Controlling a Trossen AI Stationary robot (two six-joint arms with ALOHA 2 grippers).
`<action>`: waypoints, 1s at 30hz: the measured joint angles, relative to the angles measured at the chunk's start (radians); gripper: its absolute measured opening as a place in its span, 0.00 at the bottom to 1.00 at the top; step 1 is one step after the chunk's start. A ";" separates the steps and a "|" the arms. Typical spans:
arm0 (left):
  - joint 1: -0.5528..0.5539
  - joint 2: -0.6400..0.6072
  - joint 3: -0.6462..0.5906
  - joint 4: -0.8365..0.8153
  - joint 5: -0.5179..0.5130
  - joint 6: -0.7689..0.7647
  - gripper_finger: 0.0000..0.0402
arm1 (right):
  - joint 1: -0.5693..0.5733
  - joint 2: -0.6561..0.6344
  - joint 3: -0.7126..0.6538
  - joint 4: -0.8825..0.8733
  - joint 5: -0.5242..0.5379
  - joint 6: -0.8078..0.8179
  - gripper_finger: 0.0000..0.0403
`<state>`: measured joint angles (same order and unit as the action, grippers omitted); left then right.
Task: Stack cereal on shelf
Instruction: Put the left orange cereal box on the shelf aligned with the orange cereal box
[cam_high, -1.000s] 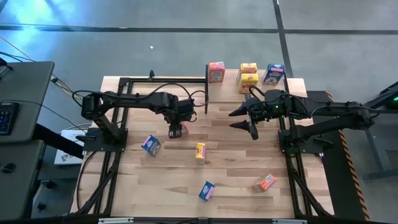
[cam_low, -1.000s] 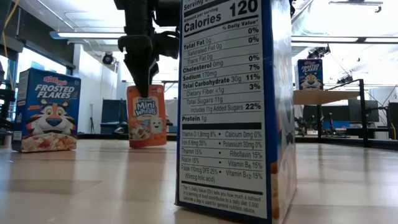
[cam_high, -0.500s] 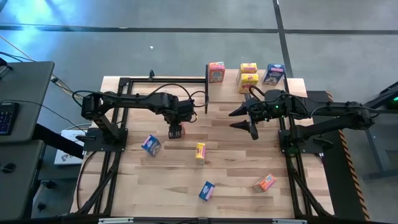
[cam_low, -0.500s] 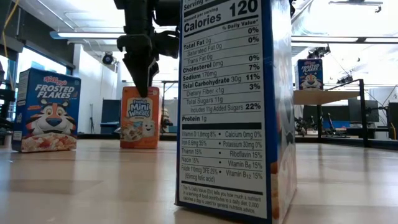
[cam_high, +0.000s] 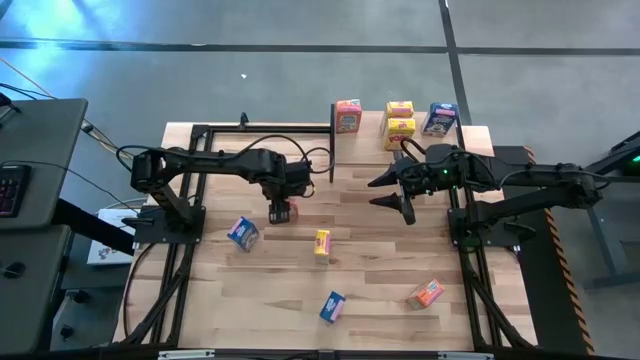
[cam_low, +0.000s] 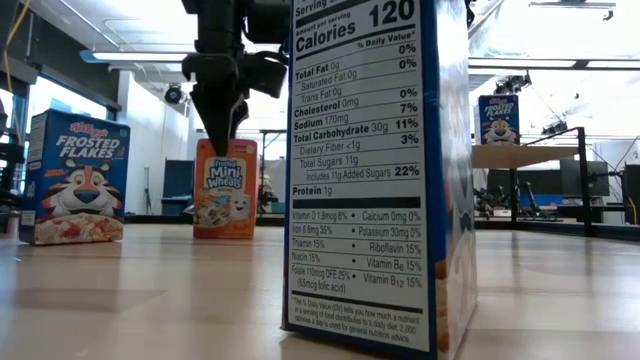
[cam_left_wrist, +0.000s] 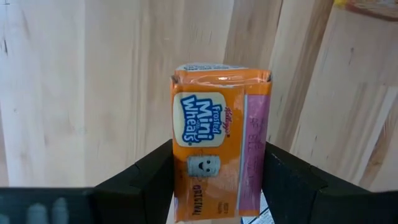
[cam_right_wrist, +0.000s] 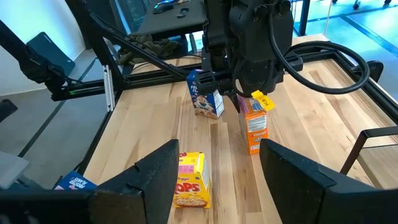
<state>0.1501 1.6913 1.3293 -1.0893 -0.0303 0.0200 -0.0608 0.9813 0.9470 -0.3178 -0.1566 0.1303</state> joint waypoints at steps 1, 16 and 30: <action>0.000 -0.001 -0.002 0.008 0.000 0.000 0.50 | 0.000 0.000 0.000 0.000 0.000 0.000 0.54; 0.002 -0.002 -0.026 0.045 -0.008 0.000 0.41 | 0.000 0.000 0.000 0.000 0.000 0.000 0.54; -0.008 -0.009 0.053 -0.019 -0.001 -0.025 0.31 | 0.000 0.000 0.000 0.000 0.000 0.000 0.54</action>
<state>0.1423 1.6821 1.3823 -1.1078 -0.0312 -0.0051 -0.0611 0.9813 0.9470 -0.3177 -0.1566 0.1303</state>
